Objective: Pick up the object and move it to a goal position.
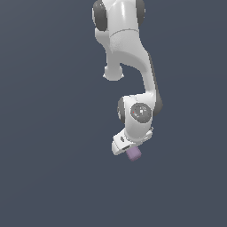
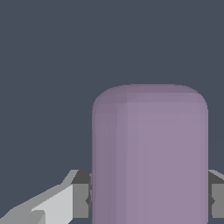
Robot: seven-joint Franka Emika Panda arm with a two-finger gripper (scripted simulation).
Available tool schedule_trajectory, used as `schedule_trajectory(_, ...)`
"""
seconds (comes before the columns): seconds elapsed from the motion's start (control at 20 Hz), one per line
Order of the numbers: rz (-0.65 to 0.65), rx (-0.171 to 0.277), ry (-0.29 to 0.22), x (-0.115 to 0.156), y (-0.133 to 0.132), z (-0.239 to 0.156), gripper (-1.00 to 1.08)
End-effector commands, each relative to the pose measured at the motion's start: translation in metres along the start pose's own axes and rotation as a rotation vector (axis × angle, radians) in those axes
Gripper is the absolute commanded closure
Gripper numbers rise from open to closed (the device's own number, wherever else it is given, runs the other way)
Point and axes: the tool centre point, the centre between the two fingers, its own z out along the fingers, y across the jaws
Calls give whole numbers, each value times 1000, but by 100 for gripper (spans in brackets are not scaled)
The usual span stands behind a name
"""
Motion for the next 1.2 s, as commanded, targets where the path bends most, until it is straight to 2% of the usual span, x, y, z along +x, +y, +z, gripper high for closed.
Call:
schedule_trajectory(0.0,0,0,1,1,0,0,108)
schedule_trajectory(0.7,0,0,1,-4,7,-6,108)
schedule_trajectory(0.95,0,0,1,-18,29,-23,108)
schedule_trajectory(1.15,0,0,1,-37,58,-45,108)
